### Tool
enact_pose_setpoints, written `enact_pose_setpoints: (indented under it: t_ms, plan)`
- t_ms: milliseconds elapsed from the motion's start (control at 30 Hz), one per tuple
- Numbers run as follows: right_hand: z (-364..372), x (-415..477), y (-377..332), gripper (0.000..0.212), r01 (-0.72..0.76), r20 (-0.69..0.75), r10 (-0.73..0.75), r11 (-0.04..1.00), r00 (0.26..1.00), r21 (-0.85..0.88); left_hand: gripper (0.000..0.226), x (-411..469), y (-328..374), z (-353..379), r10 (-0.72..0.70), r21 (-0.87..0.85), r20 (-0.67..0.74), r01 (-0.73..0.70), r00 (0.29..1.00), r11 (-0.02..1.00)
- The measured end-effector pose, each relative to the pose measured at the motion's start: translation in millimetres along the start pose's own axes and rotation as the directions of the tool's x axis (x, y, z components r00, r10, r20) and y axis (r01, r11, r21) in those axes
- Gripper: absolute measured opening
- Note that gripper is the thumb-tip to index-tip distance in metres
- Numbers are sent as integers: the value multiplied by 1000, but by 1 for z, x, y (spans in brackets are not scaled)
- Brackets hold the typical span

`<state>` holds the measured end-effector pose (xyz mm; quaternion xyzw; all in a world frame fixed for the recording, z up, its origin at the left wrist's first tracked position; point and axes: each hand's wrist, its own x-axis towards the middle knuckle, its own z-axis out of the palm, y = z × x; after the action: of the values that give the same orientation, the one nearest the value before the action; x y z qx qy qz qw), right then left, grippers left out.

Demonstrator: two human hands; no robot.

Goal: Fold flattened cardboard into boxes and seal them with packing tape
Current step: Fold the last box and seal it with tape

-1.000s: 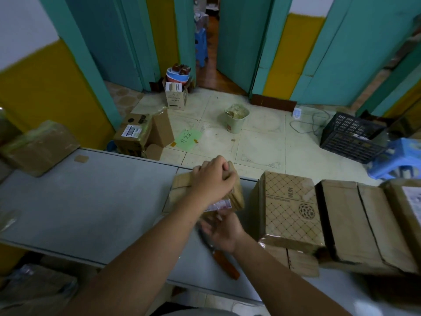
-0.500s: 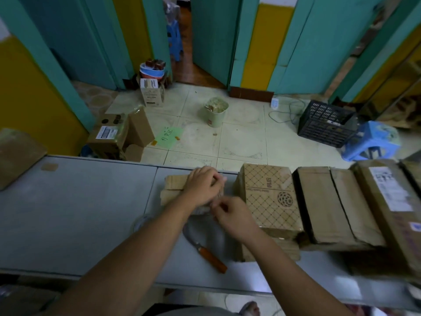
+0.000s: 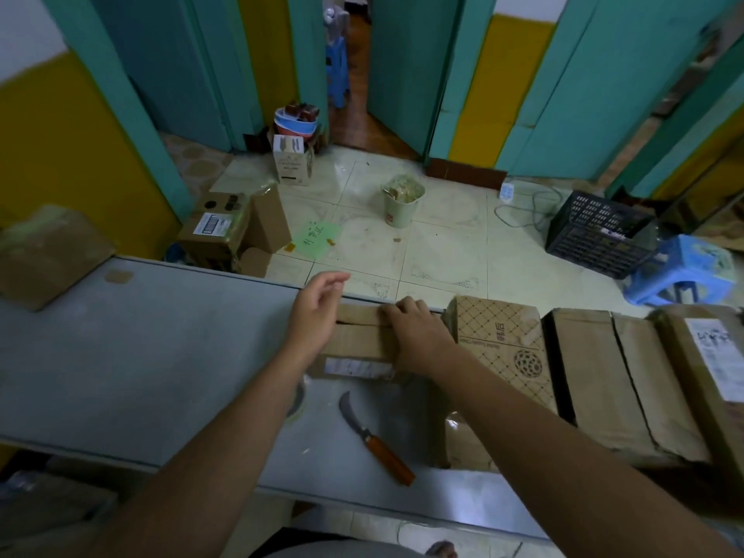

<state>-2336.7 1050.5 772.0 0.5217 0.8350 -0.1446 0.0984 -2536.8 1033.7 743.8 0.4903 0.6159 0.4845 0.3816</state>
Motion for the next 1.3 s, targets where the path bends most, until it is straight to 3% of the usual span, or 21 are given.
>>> enact_pose_setpoints:
  t_ms: [167, 300, 400, 467, 600, 733, 867, 1033, 1167, 1300]
  plan:
    - [3, -7, 8, 106, 13, -18, -13, 1000, 1000, 19, 20, -42, -28, -60, 5, 106, -140, 10, 990, 994]
    - [10, -14, 9, 114, 6, -10, -5, 998, 1000, 59, 21, -79, -80, -90, -178, 247, -158, 214, 971, 945]
    - [9, -17, 8, 123, 10, -26, -7, 996, 1000, 92, 46, -104, -115, -101, -344, 353, -128, 367, 930, 860]
    - [8, -19, 6, 129, 6, -21, -4, 993, 1000, 114, 48, -115, -127, -101, -353, 388, -116, 370, 928, 844]
    - [4, -21, 5, 135, 20, -17, -17, 988, 1000, 150, 23, -115, -131, -95, -288, 422, -120, 312, 950, 851]
    - [2, -29, 5, 136, 100, -60, -89, 976, 994, 193, 21, -110, -123, -102, -355, 444, -87, 356, 931, 822]
    - [-4, -40, -5, 119, 212, -136, -182, 945, 974, 249, 32, -120, -102, -119, -289, 470, -85, 295, 953, 832]
    - [-11, -54, -39, 68, 369, -272, -270, 821, 924, 437, 27, -123, -51, -127, -161, 417, -57, 170, 985, 893]
    - [-16, -56, -63, 72, 378, -211, -315, 724, 925, 577, 19, -115, -6, -115, -47, 361, 16, 39, 999, 932]
    - [-21, -58, -65, 57, 438, -298, -322, 625, 899, 646, 35, -107, 18, -100, -3, 342, 41, -11, 999, 939]
